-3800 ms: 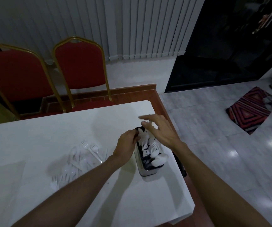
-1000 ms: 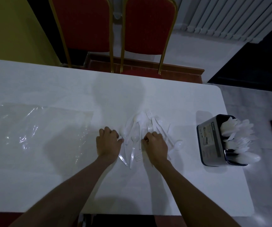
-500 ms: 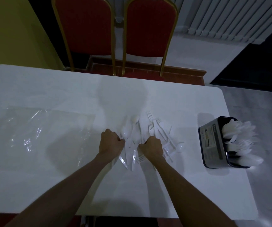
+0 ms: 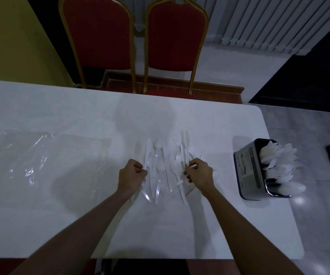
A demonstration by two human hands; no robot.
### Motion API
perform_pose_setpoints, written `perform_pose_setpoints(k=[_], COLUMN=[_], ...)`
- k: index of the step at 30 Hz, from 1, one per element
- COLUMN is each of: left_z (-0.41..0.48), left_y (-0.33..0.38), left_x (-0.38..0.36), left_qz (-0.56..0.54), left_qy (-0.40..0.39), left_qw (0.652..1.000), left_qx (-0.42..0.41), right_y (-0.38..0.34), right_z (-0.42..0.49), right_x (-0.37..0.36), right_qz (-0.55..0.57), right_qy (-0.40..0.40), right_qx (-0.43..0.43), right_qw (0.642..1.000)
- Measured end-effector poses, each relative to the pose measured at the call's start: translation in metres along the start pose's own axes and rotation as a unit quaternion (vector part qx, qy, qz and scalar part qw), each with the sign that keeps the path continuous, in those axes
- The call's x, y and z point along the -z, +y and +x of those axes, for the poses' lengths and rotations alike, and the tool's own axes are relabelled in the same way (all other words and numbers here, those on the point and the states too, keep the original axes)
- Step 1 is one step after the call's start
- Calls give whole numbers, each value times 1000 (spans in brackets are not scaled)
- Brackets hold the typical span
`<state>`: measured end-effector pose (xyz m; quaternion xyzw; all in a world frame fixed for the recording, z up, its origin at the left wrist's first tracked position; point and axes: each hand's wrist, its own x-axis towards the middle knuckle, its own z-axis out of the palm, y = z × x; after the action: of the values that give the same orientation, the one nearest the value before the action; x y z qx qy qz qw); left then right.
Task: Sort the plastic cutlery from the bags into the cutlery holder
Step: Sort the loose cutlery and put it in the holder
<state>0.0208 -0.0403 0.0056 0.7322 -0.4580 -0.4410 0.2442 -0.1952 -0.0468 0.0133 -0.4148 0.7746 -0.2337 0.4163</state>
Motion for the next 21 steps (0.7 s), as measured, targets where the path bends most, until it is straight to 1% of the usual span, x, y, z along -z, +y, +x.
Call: perform_pose_setpoints(k=[4,8,11,15,21], left_z=[-4,-3,-4,-5,-3], left_y=[5,2,-4,-8,-8], left_x=[-5,-8,-10,-8,-7], left_qz=[-16,-18,-32,-41,-64], left_qy=[16,40,43,36,8], left_qw=[1000,998,998,998,997], left_qx=[9,36,43,35,39], right_y=[0,-5,0,4,-6], right_z=[2,-2,-2,-2,2], right_x=[-2,-26,-52,-65,-36], right_qz=[-23,-79,-130,-184,-141], right_qy=[-12,-62,-52,-36,-91], right_qx=[5,41,56,45,36], right_qw=[1000,994,989,981,985])
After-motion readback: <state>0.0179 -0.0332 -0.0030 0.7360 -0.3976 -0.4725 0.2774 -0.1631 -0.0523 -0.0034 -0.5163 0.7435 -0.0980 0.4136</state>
